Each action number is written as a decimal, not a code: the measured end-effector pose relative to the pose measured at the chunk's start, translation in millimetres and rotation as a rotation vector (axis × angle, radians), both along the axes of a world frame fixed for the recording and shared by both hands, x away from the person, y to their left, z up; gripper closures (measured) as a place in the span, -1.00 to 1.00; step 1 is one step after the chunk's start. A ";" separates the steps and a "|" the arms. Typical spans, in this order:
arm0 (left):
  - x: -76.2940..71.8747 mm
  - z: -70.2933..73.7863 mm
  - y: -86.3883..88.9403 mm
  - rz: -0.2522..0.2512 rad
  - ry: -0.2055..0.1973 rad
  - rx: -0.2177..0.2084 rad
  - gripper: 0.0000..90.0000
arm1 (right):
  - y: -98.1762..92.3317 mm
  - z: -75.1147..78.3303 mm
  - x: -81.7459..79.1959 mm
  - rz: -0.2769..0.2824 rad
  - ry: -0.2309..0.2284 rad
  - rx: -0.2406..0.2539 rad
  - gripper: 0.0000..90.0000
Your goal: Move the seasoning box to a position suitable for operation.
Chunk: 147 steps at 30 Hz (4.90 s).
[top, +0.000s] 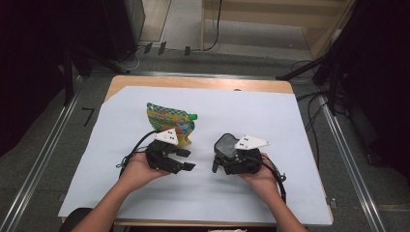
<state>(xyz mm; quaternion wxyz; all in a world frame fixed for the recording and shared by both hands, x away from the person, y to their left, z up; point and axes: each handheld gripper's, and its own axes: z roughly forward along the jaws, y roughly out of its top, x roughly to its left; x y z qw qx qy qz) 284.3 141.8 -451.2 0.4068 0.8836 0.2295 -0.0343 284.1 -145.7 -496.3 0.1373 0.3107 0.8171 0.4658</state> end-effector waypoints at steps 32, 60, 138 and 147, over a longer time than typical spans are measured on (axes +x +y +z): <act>-1.2 0.3 -0.6 -0.001 -0.002 0.001 0.00 | 17.4 -8.9 -5.8 0.065 0.039 -0.077 -0.66; 5.4 -6.0 -17.4 -0.053 0.068 -0.004 0.91 | -39.9 24.5 -28.0 -0.045 0.039 -0.057 0.01; 3.7 -4.3 -27.0 -0.048 0.037 -0.036 0.26 | 16.1 23.0 -61.6 0.106 0.203 -0.025 1.00; 3.4 -5.9 -28.8 -0.055 0.038 -0.032 0.18 | 24.2 15.7 -58.8 0.105 0.209 -0.053 1.00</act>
